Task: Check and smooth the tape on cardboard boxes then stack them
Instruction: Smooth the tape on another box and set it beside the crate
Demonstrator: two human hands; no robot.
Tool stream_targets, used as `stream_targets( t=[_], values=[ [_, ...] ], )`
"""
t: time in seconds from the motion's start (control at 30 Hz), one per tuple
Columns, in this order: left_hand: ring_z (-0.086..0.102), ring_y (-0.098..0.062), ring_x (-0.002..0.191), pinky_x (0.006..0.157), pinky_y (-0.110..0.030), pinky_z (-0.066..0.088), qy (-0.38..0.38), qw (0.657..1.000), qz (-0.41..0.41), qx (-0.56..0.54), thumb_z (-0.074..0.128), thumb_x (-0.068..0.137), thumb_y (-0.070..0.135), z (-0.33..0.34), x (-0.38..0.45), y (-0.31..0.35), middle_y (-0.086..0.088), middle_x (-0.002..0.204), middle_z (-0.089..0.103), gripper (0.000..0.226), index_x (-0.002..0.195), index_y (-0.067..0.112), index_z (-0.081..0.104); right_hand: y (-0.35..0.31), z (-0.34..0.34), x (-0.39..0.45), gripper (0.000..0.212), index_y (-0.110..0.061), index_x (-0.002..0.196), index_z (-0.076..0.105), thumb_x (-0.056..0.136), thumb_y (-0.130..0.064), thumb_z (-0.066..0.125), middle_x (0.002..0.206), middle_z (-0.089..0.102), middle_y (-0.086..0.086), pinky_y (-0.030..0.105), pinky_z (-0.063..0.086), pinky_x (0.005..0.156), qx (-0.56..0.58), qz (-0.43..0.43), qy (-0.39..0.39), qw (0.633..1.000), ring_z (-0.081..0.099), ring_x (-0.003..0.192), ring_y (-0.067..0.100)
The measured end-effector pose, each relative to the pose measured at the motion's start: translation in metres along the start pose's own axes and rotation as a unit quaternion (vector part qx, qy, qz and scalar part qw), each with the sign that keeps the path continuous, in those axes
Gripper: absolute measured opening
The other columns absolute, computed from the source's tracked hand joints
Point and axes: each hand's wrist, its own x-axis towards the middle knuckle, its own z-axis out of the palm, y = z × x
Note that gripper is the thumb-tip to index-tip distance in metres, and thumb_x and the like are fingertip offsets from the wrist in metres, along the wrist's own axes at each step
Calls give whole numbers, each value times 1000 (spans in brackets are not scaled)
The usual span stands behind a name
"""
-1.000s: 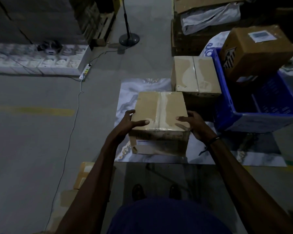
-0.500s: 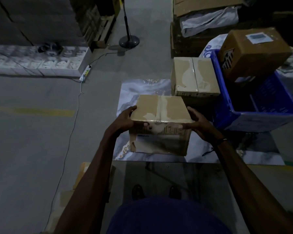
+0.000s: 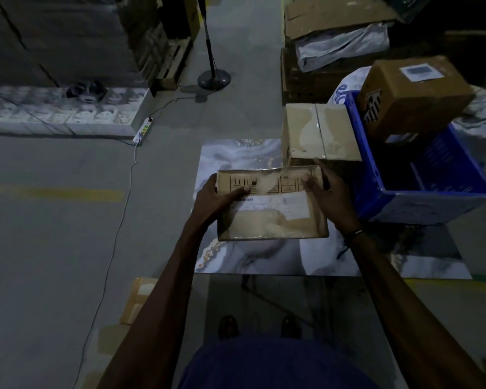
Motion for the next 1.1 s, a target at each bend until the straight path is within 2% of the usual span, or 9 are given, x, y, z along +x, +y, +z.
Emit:
stream_targets(
  t=[0.1, 0.2, 0.3, 0.43, 0.53, 0.7, 0.83, 0.93, 1.1],
  values=[
    [61, 16, 99, 81, -4, 44, -6, 999, 38, 18, 88, 74, 50, 5, -8, 6, 19, 116, 67, 75, 135, 30, 49, -9, 6, 2, 54, -27, 152, 45, 101, -36, 61, 155, 46, -3, 32, 37, 114, -41, -26, 57, 997, 38, 138, 5],
    [51, 1, 115, 76, 5, 36, -10, 998, 52, 27, 88, 76, 42, 9, -11, 7, 18, 131, 52, 114, 162, 28, 14, -11, 12, 5, 40, -26, 143, 58, 103, -32, 59, 143, 59, -1, 39, 47, 109, -91, -55, 91, 990, 52, 131, 14],
    [46, -1, 119, 79, 9, 32, -1, 995, 79, 53, 86, 78, 42, 15, -13, 6, 16, 133, 48, 120, 164, 23, 4, -10, 18, 6, 32, -22, 134, 65, 103, -25, 59, 131, 67, 0, 43, 53, 103, -118, -70, 91, 986, 61, 119, 17],
    [35, -20, 146, 117, -31, 36, 19, 981, 119, 149, 77, 78, 65, 24, -7, 6, -6, 166, 18, 107, 161, 33, 19, -10, 27, 6, 37, -22, 138, 62, 101, -24, 62, 165, 30, 4, 37, 27, 122, -170, -52, 41, 983, 32, 145, 14],
    [30, -29, 150, 111, -36, 38, 39, 969, 162, 185, 75, 79, 65, 33, -8, 14, -2, 170, -6, 85, 151, 35, 43, -5, 31, 3, 34, -20, 136, 64, 102, -25, 59, 169, 18, 3, 43, 29, 122, -261, -102, 43, 959, 25, 152, 25],
    [24, -26, 152, 95, -32, 38, 88, 933, 258, 235, 74, 84, 54, 42, -7, 20, -2, 165, 27, 41, 118, 32, 69, 1, 33, 5, 27, -23, 124, 69, 103, -27, 52, 160, 41, 4, 55, 29, 120, -324, -170, 63, 929, 26, 150, 32],
    [57, -22, 120, 99, -49, 46, 102, 904, 314, 271, 73, 85, 46, 45, 3, 21, 1, 122, 64, 21, 100, 31, 76, -1, 36, 6, 21, -20, 113, 74, 101, -23, 58, 130, 69, 3, 33, 25, 115, -343, -228, 51, 910, 54, 131, 29],
    [61, -20, 105, 90, -46, 48, 90, 909, 298, 276, 70, 88, 47, 49, 7, 22, 4, 110, 66, 19, 98, 32, 77, -2, 34, 8, 21, -20, 113, 76, 100, -24, 60, 124, 72, 1, 26, 28, 110, -338, -220, 46, 914, 60, 123, 26],
    [62, -23, 112, 88, -49, 51, 66, 919, 277, 272, 65, 89, 53, 50, 15, 23, 0, 120, 66, 28, 103, 32, 77, -7, 39, 14, 21, -19, 112, 77, 100, -24, 61, 126, 71, 3, 24, 34, 107, -279, -178, 35, 943, 58, 126, 26]
  ],
)
